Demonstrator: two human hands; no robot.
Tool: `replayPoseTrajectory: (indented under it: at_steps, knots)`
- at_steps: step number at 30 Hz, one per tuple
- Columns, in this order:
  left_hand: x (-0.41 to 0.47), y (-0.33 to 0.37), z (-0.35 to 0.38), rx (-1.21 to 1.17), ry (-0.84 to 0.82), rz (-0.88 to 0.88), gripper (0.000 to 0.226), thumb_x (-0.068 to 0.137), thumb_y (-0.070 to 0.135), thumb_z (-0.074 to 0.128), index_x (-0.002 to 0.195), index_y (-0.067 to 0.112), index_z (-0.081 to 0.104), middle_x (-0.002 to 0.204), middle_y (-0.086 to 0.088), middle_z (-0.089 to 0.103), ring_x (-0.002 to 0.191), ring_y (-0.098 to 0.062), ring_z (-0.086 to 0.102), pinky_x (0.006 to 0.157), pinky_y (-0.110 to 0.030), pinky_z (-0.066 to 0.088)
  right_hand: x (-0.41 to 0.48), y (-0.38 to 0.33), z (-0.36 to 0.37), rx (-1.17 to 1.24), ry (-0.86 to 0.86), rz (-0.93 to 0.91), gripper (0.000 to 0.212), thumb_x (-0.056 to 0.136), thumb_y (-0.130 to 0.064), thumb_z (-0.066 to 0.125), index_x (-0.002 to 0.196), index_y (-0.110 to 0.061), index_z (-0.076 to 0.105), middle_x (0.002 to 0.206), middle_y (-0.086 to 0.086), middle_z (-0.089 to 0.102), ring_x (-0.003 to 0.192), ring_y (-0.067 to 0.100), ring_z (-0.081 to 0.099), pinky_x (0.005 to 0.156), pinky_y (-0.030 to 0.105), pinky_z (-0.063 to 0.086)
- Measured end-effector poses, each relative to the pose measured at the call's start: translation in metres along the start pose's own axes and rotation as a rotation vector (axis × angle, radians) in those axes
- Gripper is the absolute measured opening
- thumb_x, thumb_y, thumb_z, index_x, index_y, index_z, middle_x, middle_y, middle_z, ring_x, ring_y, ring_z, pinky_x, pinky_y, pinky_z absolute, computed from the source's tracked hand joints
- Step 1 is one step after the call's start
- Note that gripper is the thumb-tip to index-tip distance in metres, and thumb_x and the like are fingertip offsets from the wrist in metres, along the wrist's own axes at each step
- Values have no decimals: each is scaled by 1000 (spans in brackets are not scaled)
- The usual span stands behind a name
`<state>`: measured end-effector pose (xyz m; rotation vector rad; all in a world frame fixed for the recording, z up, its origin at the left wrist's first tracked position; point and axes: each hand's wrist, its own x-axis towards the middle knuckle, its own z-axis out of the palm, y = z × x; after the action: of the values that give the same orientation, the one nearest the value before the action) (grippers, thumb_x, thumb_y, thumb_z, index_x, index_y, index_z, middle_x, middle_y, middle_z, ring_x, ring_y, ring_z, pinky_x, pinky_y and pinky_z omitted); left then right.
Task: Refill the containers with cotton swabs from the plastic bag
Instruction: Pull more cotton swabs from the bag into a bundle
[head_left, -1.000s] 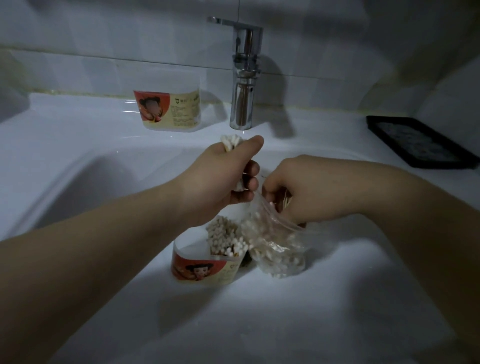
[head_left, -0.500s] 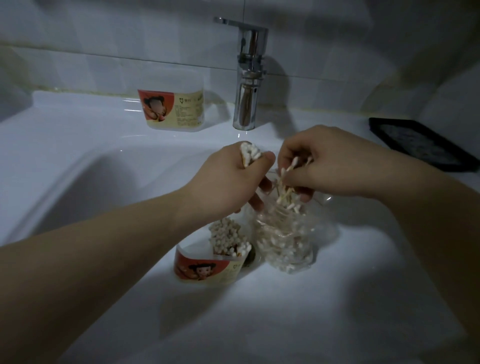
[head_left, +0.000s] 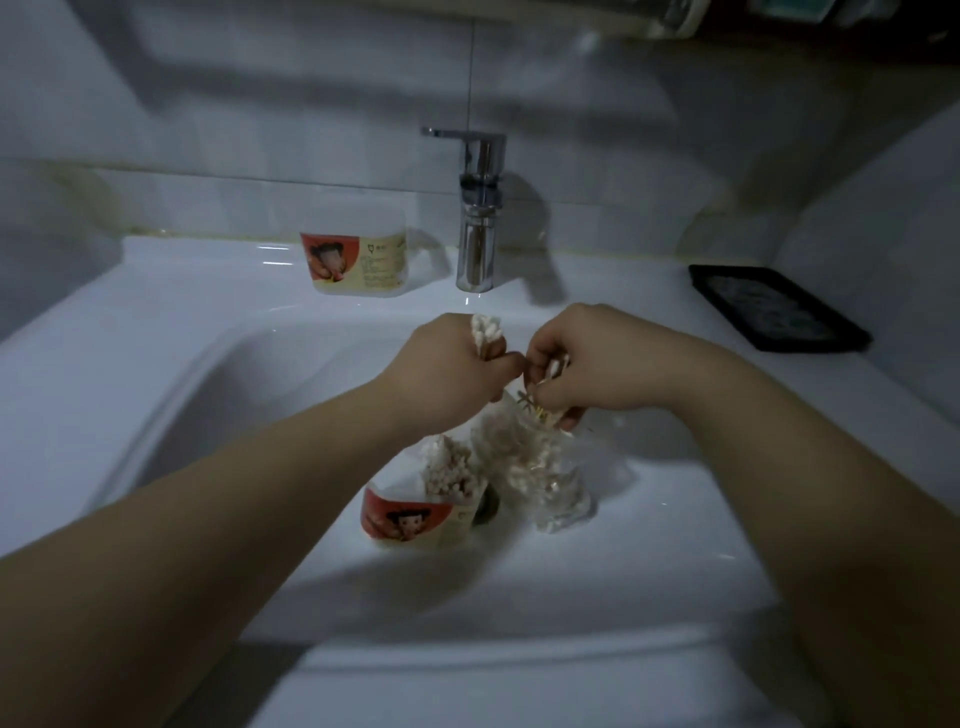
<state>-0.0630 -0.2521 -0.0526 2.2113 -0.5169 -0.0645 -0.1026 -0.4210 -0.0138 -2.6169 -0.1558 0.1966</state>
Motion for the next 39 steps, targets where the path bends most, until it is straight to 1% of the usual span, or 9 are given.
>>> replayPoseTrajectory:
  at_steps: [3,7,12,19,24,30,34,36,39]
  knots:
    - [0,11,-4,24,34,-68,24,92,22,68,77,4,62,76,-7,70,53,-13,54,52,-24,41,2,2,4,-29,-12,-2,10,83,-7,74,86,-16,75,85,3,76,63,12,75,63,26,62]
    - [-5,13,1,-371,92,-263,20,91,6,68,76,13,56,81,-10,70,80,-23,75,60,-32,61,5,-2,9,-10,1,29,12,83,-6,74,86,-17,76,84,1,76,59,4,72,53,14,51]
    - [-21,-10,13,-383,114,-304,16,82,13,69,70,13,58,79,-15,70,79,-32,76,76,-55,63,1,-7,8,83,54,72,10,84,-2,72,83,-10,77,76,4,76,64,14,75,64,25,61]
    - [-31,-19,16,-387,175,-236,20,79,24,66,60,20,62,75,-12,73,82,-29,76,78,-52,63,-16,6,18,245,216,119,11,81,-2,72,78,-12,77,64,5,74,62,20,75,65,30,61]
    - [-31,-16,11,-218,204,-83,18,93,29,68,78,18,69,82,0,71,82,-21,73,71,-34,54,-17,14,11,365,345,89,9,81,-2,71,78,-10,75,66,12,73,59,24,73,69,35,62]
    - [-26,-17,16,-95,90,96,19,93,37,69,93,19,75,87,7,71,82,-6,65,78,-32,53,-16,12,16,431,337,28,11,80,2,69,78,-7,74,64,10,71,58,25,71,64,33,61]
    - [-22,-21,17,-178,49,87,41,82,50,77,85,10,70,79,-9,68,80,-26,66,76,-46,55,-13,8,21,492,287,18,14,82,7,67,78,-5,73,68,12,71,59,27,71,63,33,61]
    - [-23,-22,13,-276,9,78,43,84,47,77,87,5,71,83,-18,69,81,-34,67,76,-49,57,-11,7,22,541,265,11,16,83,9,66,79,-5,72,68,10,70,59,26,70,63,32,60]
    - [-24,-21,13,-419,-26,61,21,92,25,76,91,3,75,83,-12,74,75,-16,69,68,-31,58,-6,9,23,580,230,-2,15,85,9,66,80,-4,71,73,11,69,61,26,70,70,38,62]
